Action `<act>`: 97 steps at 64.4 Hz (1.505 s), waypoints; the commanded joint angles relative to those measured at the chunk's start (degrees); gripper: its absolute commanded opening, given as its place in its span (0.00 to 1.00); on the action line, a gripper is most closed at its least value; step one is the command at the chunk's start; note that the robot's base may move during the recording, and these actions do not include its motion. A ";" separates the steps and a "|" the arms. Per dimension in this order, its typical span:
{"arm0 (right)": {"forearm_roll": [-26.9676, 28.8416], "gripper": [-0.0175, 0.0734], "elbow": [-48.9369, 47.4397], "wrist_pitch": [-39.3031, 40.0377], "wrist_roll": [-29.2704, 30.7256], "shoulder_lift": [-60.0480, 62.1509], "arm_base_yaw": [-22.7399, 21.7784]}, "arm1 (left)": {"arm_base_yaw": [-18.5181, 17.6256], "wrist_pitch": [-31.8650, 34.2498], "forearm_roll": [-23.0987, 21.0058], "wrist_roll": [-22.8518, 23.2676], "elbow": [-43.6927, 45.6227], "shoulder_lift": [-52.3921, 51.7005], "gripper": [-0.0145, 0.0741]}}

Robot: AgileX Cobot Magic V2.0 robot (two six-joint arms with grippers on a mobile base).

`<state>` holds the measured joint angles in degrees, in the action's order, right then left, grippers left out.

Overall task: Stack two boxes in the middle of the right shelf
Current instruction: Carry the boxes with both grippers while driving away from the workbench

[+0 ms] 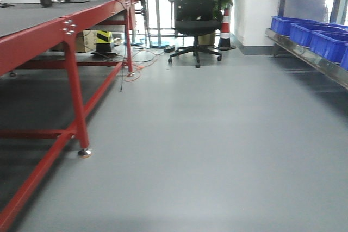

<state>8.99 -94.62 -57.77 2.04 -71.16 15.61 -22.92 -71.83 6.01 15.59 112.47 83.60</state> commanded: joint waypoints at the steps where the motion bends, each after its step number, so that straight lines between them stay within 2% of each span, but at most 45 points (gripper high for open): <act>1: -0.71 0.02 -0.72 2.06 0.49 0.47 -0.27 | -0.29 3.15 -0.41 0.00 0.84 -1.00 0.04; 97: -0.71 0.02 -0.72 3.35 0.49 0.47 -0.27 | -0.29 3.20 -0.20 0.00 0.84 -1.00 0.04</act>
<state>8.99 -94.62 -57.18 2.04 -71.16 15.61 -22.92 -71.73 6.12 15.59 112.47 83.60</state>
